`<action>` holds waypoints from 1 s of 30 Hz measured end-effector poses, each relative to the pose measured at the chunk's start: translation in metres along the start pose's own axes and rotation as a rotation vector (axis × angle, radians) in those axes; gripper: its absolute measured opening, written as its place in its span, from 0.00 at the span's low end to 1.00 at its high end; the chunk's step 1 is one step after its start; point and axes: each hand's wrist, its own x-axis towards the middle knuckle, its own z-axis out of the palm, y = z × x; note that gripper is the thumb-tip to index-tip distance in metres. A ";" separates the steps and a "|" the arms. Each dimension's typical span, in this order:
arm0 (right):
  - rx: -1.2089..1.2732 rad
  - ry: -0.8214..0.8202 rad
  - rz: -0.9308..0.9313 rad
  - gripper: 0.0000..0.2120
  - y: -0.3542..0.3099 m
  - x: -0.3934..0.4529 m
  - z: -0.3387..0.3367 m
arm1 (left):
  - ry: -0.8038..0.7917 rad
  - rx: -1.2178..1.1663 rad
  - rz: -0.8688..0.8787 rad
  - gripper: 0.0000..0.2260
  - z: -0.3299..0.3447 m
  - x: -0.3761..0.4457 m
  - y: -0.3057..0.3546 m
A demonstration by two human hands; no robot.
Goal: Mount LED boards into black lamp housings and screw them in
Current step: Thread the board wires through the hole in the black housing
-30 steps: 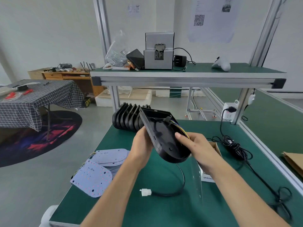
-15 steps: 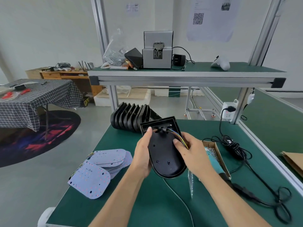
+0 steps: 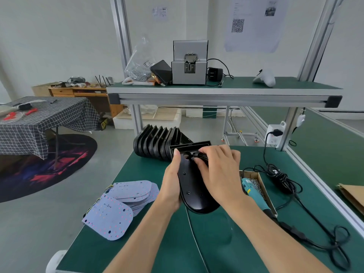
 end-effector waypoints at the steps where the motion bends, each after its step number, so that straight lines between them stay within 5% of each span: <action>1: 0.025 -0.030 -0.001 0.11 -0.002 0.000 -0.001 | 0.002 0.014 0.016 0.36 0.000 0.000 0.001; 8: 0.230 -0.067 0.108 0.11 -0.014 -0.001 -0.007 | 0.048 0.144 0.160 0.31 0.003 -0.004 -0.001; 20: 0.107 -0.101 0.105 0.12 -0.025 0.000 -0.003 | 0.013 0.315 0.273 0.27 0.011 -0.013 -0.001; 30: 0.435 -0.065 0.156 0.06 -0.020 -0.003 -0.002 | 0.051 0.290 0.282 0.31 0.009 -0.018 0.001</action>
